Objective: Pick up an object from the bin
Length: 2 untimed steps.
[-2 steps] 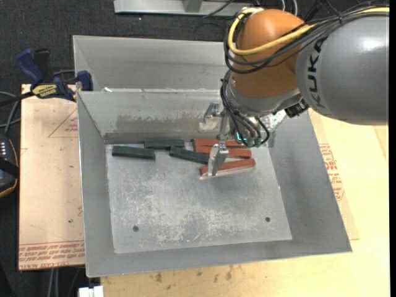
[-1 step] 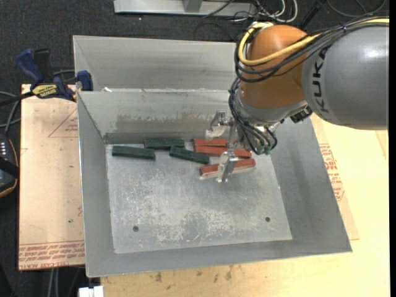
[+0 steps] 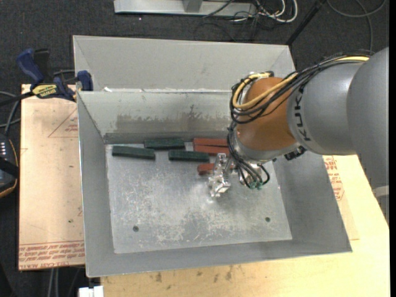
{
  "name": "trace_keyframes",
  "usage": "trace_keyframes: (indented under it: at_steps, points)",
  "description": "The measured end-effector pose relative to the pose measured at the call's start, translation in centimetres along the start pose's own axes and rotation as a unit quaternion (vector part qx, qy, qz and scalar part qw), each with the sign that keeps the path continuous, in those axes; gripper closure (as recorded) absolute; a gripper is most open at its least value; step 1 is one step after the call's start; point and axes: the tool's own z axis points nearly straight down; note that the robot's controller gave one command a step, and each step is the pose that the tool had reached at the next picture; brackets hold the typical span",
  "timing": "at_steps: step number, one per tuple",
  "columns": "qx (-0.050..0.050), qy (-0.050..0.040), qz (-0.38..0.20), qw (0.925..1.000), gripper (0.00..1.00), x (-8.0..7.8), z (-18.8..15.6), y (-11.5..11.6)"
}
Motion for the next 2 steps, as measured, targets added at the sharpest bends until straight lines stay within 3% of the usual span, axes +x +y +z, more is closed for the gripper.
trace_keyframes:
  at_steps: [1, 2]
  points:
    - [0.000, 0.0000, 0.000, 1.0000, 1.00, 0.0, 0.0, 0.0]
    - [0.003, 0.0033, -0.097, 0.9952, 1.00, -1.2, -0.2, 1.2]
